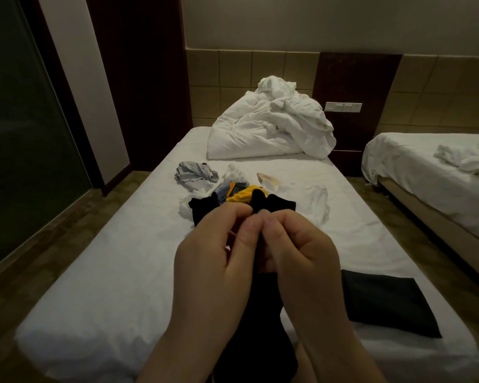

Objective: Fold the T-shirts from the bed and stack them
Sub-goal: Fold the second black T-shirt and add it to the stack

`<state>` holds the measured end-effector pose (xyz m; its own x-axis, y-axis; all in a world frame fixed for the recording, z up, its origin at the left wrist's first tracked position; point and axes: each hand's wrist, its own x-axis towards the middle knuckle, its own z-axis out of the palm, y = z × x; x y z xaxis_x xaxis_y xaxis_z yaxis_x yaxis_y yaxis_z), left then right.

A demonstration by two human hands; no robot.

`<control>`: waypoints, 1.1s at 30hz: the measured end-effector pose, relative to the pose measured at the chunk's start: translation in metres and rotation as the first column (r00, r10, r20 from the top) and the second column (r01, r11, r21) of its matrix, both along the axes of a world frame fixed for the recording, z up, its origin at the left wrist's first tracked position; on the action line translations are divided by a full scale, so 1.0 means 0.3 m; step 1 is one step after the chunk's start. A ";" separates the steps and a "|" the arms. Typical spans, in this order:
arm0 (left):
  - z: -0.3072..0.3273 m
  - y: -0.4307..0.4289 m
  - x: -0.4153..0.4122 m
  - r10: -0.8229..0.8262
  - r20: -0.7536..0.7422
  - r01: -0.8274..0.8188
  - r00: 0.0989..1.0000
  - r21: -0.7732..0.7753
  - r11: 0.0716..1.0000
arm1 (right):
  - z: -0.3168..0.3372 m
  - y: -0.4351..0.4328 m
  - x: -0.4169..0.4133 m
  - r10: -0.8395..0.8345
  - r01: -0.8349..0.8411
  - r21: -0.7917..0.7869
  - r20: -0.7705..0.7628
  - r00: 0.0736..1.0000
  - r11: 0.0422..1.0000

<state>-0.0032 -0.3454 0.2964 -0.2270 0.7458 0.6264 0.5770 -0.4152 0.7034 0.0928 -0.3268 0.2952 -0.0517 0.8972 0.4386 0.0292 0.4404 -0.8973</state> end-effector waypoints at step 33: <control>0.003 0.012 -0.099 -0.240 -0.014 0.237 0.971 -0.110 0.965 | 0.005 0.115 0.087 0.037 -0.128 0.220 0.375 0.926 0.967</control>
<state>-0.0328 -0.3418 0.2972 -0.0185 0.8391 0.5437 0.4897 -0.4665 0.7366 0.1188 -0.2922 0.2968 -0.3184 0.7550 0.5733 0.2886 0.6532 -0.7000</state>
